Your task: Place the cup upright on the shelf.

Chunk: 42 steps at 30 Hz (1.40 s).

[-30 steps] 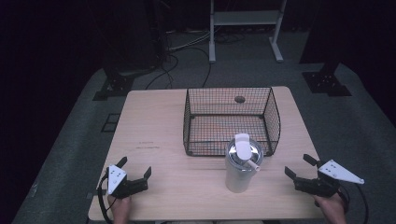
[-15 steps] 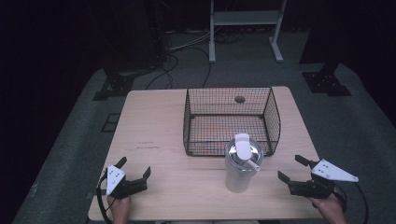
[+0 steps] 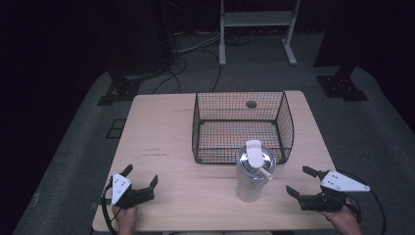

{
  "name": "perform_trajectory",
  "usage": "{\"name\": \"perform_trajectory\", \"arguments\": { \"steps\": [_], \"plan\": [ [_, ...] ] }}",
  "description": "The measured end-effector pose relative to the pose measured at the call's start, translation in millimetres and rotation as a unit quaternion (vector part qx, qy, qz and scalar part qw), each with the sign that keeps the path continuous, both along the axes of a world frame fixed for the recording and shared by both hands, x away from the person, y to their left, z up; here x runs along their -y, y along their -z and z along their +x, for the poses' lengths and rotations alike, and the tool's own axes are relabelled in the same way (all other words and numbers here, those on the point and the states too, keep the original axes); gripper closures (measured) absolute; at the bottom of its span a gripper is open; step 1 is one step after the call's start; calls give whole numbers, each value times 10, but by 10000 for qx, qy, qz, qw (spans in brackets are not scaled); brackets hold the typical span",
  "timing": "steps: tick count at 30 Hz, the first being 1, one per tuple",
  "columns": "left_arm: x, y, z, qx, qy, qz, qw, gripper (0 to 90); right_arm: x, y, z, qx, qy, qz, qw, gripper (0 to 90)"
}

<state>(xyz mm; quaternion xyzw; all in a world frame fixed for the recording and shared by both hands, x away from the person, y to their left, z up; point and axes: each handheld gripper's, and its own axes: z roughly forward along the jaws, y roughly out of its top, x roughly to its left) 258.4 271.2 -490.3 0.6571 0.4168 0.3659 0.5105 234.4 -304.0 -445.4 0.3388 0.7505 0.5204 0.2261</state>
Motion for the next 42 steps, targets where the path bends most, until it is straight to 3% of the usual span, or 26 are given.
{"name": "perform_trajectory", "arguments": {
  "steps": [9,18,34,42],
  "plan": [
    [5,0,-2,3,-4,14,10000,0,-139,-5,-20,-89,-432,-109,9990,90],
    [5,0,-5,13,6,19,10000,0,-338,-37,-3,-149,-900,-100,9958,63],
    [5,1,-6,17,16,11,10000,0,-626,-22,97,-166,-1235,-278,9918,40],
    [10,1,-8,23,9,43,10000,0,-733,-10,189,-156,-1267,-217,9916,32]
  ]
}}
